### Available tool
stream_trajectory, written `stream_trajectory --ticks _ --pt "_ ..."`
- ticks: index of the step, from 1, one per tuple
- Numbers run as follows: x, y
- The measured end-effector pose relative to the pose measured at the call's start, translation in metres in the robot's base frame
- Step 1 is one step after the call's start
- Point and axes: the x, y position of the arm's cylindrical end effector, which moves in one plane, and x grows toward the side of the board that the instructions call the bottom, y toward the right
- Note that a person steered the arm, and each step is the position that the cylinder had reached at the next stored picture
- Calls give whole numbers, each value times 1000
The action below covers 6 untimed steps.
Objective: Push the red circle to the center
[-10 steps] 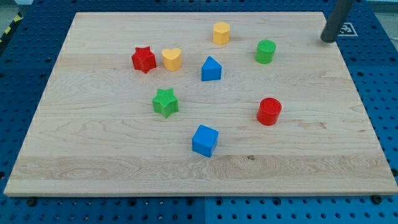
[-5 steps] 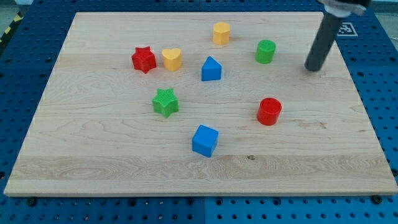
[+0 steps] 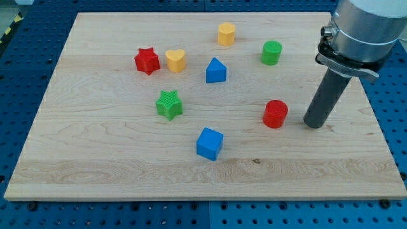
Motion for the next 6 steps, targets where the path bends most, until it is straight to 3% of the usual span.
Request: stream_trajectory --ticks 4,6 --pt "-8 -92" --pt "-43 -141"
